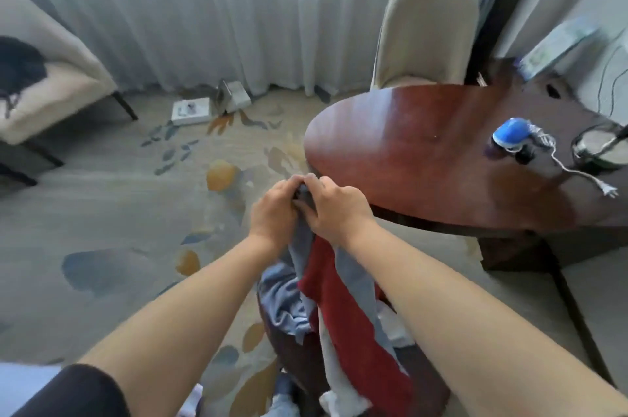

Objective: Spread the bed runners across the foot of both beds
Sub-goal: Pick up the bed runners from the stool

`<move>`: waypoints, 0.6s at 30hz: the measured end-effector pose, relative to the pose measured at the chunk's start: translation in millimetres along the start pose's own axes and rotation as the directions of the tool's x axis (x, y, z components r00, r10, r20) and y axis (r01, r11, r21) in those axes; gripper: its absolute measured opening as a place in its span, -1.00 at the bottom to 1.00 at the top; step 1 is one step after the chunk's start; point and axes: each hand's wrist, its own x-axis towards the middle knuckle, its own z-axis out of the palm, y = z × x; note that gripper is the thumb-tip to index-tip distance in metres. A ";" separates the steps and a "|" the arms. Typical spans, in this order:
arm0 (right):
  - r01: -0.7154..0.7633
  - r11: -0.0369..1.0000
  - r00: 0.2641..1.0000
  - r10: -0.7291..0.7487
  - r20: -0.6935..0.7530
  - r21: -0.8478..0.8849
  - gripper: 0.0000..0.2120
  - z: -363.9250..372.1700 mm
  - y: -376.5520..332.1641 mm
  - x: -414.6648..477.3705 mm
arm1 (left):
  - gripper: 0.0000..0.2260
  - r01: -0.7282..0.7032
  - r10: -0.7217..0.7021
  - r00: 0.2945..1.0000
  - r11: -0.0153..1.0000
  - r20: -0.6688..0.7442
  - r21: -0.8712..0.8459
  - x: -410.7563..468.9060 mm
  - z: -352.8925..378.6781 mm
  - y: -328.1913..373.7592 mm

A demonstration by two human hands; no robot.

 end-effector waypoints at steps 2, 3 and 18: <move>0.115 0.990 0.993 -0.115 0.003 -0.076 -0.68 -32.7 -13.1 7.3 | -0.73 -0.018 0.022 0.996 0.999 -0.092 0.048 -9.4 -33.4 9.5; 0.168 0.980 0.986 -0.168 0.012 -0.106 -0.68 -46.2 -21.5 10.8 | -0.74 -0.020 0.028 0.990 0.998 -0.139 0.063 -16.0 -50.8 14.0; 0.517 0.777 0.747 -0.615 -0.252 -0.359 -0.70 -231.4 -285.9 12.1 | -0.81 0.067 0.040 0.700 0.990 -0.713 0.121 -190.2 -326.3 65.1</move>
